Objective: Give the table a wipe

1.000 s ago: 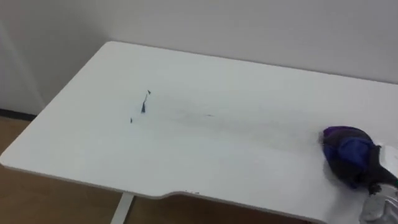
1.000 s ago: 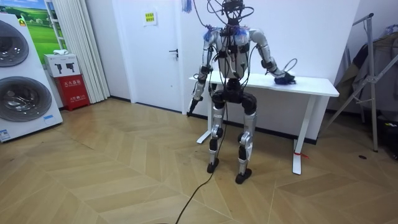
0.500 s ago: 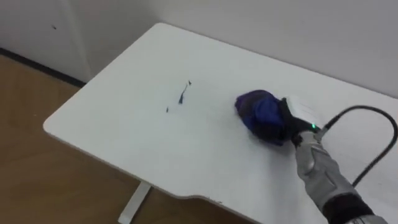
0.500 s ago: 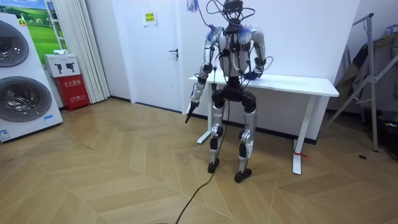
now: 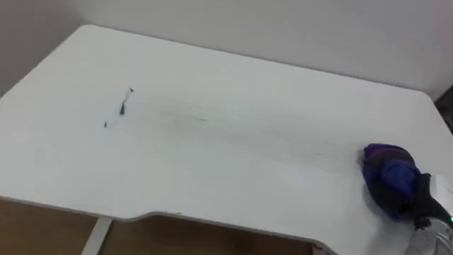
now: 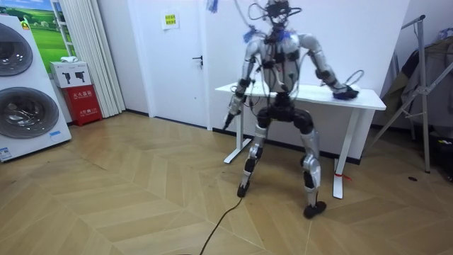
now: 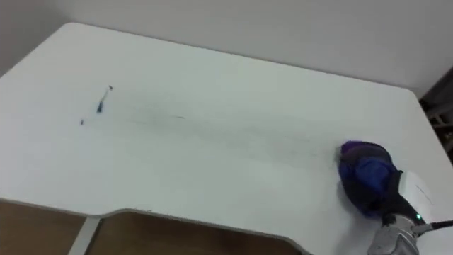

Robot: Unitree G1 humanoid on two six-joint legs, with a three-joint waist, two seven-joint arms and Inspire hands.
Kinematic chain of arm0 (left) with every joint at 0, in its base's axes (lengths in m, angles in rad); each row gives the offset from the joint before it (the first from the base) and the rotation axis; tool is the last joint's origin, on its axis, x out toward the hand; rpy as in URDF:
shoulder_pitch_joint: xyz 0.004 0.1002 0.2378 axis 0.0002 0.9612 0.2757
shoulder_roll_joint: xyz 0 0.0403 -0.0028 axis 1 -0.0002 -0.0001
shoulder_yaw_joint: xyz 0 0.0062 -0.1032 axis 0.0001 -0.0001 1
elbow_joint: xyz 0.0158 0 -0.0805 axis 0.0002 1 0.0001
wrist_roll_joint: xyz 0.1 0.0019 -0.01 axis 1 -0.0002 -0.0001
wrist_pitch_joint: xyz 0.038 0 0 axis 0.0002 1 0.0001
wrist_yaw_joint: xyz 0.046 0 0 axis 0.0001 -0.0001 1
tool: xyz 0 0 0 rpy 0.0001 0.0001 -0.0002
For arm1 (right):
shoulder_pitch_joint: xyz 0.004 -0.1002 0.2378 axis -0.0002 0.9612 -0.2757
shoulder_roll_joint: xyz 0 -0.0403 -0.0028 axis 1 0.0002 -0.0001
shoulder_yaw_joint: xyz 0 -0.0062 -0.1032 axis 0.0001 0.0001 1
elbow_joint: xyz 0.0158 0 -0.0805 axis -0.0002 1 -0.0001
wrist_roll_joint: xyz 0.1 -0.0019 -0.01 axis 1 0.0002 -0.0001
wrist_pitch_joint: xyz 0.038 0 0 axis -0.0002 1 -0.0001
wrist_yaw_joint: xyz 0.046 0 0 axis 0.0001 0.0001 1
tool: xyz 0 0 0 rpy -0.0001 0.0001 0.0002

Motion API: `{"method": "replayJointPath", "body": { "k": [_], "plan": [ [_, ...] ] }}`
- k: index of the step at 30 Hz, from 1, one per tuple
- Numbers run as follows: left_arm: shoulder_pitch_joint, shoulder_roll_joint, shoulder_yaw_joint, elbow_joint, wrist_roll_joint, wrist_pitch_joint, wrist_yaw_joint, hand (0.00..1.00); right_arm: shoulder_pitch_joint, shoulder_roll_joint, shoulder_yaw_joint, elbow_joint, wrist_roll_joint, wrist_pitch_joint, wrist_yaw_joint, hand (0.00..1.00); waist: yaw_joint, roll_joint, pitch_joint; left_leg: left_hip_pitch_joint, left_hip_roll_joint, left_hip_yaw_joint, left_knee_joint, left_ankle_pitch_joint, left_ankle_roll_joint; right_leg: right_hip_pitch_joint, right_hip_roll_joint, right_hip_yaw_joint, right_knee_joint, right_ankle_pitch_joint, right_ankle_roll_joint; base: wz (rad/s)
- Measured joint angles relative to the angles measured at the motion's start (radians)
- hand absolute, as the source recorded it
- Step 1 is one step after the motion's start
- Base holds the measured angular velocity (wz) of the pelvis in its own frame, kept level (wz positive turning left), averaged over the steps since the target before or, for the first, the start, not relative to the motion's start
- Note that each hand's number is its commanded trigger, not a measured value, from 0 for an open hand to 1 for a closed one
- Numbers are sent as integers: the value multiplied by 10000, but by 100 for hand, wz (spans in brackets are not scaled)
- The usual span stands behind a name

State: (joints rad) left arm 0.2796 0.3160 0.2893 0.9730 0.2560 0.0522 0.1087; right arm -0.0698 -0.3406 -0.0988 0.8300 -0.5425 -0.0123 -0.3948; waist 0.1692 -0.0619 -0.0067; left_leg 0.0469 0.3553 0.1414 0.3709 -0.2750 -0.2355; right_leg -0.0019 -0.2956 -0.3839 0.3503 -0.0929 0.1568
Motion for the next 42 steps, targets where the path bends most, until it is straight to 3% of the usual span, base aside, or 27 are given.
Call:
{"method": "replayJointPath", "body": {
  "k": [1,2,3,4,6,7,9,11,12,16,20,24,28,31,36,40,41,42],
  "plan": [
    [0,-185,-10,18,-10,39,68,0,-2,-68,2,-159,-123,26,53,100,49,199,-79,36,313,-36,-70,32,-30,-163,223,-146,368,-297,-1,-28],
    [51,-517,-207,20,-90,117,111,0,-41,-88,71,-410,-243,222,93,100,69,327,-90,106,581,-53,-197,468,578,-373,454,-312,895,-788,-286,-4],
    [18,-891,-316,19,-54,157,86,0,-65,-98,71,-571,-410,434,155,100,31,249,-54,62,472,-39,-266,980,802,-393,538,-325,1086,-1119,-451,11],
    [30,-1058,-386,4,-33,168,87,0,-153,-99,116,-602,-514,570,180,100,32,177,-68,32,323,-23,-248,1046,775,-428,576,-346,1114,-1214,-540,11],
    [84,-1333,-616,29,-11,371,82,0,-575,-82,498,-1039,-636,1049,514,100,73,222,-32,-273,-340,31,37,910,941,-480,709,-272,1105,-1444,-868,-2],
    [84,-1345,-618,31,-15,397,84,0,-684,-74,658,-1125,-724,1062,563,100,74,203,-5,-384,-532,38,143,859,1022,-483,745,-291,1068,-1451,-946,-4],
    [-16,-1349,-613,20,-59,578,83,0,-1248,-41,1231,-1375,-1379,1288,902,100,320,229,70,-715,-1452,-47,86,585,1274,-563,954,-215,785,-1326,-1198,-16],
    [-38,-1360,-607,-37,-135,693,87,0,-1866,77,1582,-1453,-1461,1385,1186,100,556,292,124,-701,-1841,-62,-286,566,1303,-664,1236,41,573,-1229,-1301,-35],
    [-51,-1385,-607,-82,-235,748,88,0,-2090,166,1674,-1680,-1704,1379,1319,100,652,394,77,-627,-1867,-108,-601,670,1142,-705,1402,105,379,-1119,-1337,-36],
    [-32,-1413,-621,-107,-255,985,88,0,-2221,250,2025,-1931,-2381,1375,1425,100,864,319,67,-266,-2097,-217,-1655,1091,1183,-602,1532,346,-103,-929,-1274,6],
    [51,-1359,-589,-190,-278,1105,89,0,-1622,207,2003,-2008,-2444,1363,1438,100,783,218,143,-82,-2234,-625,-1783,1112,1205,-58,1534,323,-527,-884,-1112,31],
    [138,-1363,-596,-354,-269,1087,79,0,-1547,211,2040,-2017,-2450,1332,1489,100,802,83,134,119,-2280,-740,-1935,1112,1206,338,1581,242,-942,-854,-1023,12],
    [61,-1398,-619,-369,-271,1070,76,0,-1559,212,2441,-2419,-2740,1685,1822,100,934,8,139,263,-2279,-691,-2067,1111,1207,370,1587,268,-940,-850,-1012,-5],
    [2,-1397,-616,-377,-284,1092,93,0,-1600,229,3081,-2951,-2990,2147,2238,100,1349,-40,155,362,-2277,-584,-2095,1111,1207,381,1597,405,-901,-849,-1011,-17],
    [31,-1398,-618,-406,-286,1106,84,0,-1888,576,3581,-3199,-3588,2038,2746,100,1693,-181,242,294,-2288,-652,-2086,1065,1279,468,1604,331,-1025,-835,-989,13],
    [400,-1400,-661,-427,-466,1126,85,0,-1867,623,3547,-3142,-3569,1852,2761,100,1669,-52,295,330,-2397,-912,-2050,1008,1354,776,1597,331,-1316,-754,-908,22],
    [489,-1401,-661,-433,-462,1141,92,0,-1832,608,3459,-2980,-3548,1788,2692,94,1588,-14,286,330,-2436,-1000,-2042,1007,1359,793,1575,335,-1334,-757,-898,19],
    [597,-1400,-655,-478,-457,1154,92,0,-1668,609,3313,-2895,-3461,1696,2520,71,1567,35,260,353,-2450,-1021,-2045,1001,1371,859,1577,323,-1408,-745,-878,16]
  ]
}}
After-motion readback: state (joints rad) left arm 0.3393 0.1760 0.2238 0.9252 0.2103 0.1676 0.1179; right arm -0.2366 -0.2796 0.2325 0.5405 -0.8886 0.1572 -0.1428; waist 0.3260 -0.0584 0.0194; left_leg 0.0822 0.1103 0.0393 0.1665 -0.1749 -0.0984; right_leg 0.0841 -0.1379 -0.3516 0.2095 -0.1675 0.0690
